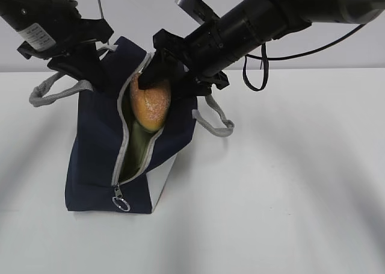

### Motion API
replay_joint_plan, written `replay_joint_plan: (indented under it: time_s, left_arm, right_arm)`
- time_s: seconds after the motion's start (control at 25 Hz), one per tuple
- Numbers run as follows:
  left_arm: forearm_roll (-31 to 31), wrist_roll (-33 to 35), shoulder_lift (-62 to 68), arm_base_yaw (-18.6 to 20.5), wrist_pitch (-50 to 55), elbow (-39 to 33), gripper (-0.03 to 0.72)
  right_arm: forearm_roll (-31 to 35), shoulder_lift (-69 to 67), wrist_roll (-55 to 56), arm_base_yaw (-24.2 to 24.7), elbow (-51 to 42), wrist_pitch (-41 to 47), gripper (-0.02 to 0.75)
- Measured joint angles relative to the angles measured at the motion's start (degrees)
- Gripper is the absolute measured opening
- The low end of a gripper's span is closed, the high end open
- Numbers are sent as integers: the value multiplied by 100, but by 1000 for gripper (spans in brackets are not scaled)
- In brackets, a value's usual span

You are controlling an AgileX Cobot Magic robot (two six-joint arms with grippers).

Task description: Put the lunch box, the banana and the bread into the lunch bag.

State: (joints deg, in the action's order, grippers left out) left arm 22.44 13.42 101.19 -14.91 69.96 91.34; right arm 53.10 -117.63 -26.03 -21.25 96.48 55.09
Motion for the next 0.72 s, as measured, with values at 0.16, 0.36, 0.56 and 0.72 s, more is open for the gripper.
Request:
replay_joint_plan:
  time_s: [0.16,0.36,0.56,0.72]
  left_arm:
    - [15,0,0,0,0,0,-2]
    - [15,0,0,0,0,0,-2]
    - [15,0,0,0,0,0,-2]
    - [15,0,0,0,0,0,-2]
  right_arm:
    - [34,-8,3,0,41,51,631]
    - [-395,-8,12,0,513,480,649]
    - [-1536,4,380,0,1151,1071,641]
    - [-2567,57,853,0,1434,1459,602]
